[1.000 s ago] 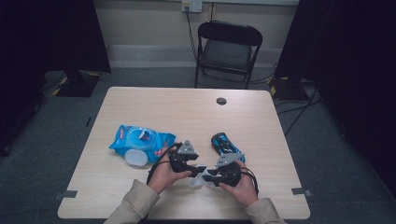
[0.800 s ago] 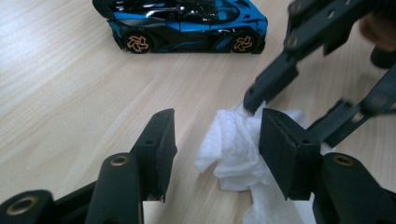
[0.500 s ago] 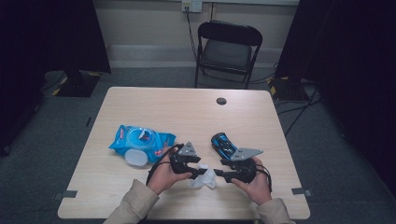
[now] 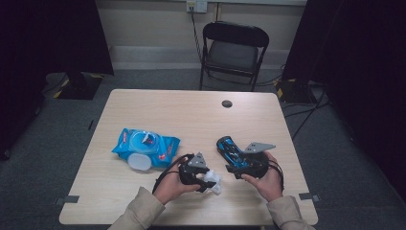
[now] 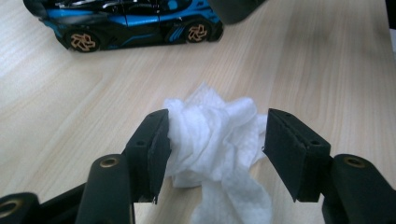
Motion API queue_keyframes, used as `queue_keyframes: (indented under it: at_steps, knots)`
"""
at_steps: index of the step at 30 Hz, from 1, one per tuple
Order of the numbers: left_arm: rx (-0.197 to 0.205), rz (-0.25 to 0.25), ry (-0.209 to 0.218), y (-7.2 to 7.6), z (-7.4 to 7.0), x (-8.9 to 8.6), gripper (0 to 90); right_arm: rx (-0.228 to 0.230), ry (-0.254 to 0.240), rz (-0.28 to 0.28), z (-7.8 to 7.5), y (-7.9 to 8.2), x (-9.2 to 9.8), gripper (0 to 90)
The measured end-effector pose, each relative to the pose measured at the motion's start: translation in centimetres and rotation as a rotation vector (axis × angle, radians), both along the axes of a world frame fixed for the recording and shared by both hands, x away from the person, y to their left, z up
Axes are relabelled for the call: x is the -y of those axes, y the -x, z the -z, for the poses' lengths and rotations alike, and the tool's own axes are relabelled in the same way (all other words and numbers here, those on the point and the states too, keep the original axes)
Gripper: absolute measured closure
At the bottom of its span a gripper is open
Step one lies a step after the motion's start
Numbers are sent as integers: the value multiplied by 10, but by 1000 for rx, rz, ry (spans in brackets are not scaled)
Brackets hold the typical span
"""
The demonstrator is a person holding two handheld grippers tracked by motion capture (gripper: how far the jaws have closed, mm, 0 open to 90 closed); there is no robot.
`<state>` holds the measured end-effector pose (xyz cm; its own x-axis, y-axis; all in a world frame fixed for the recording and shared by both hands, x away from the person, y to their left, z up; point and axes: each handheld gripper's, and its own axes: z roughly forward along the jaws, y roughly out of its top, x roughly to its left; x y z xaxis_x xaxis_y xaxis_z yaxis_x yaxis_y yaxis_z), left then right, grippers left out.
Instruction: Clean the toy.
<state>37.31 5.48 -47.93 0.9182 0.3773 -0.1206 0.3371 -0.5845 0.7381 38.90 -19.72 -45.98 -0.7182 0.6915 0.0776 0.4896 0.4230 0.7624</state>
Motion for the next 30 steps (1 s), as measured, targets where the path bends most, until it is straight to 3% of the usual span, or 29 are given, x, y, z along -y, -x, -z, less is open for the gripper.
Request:
queue_keyframes:
  at_steps: [3, 12, 24, 28, 30]
  knots:
    - [4, 5, -22, 0, 3, 0, 415, 27, 26, 2, -3, -9, -2, 215]
    - [6, 21, -57, 0, 13, 2, 412, 34, 36, 72, -5, -39, -11, 218]
    - [8, 28, -52, 0, 15, 2, 412, -16, 64, 112, 4, -65, -21, 274]
    - [11, 33, -53, -1, 15, 1, 415, -10, 53, 87, 9, -72, -24, 250]
    - [12, 34, -55, -1, 15, 1, 416, -34, 61, 76, 12, -75, -25, 236]
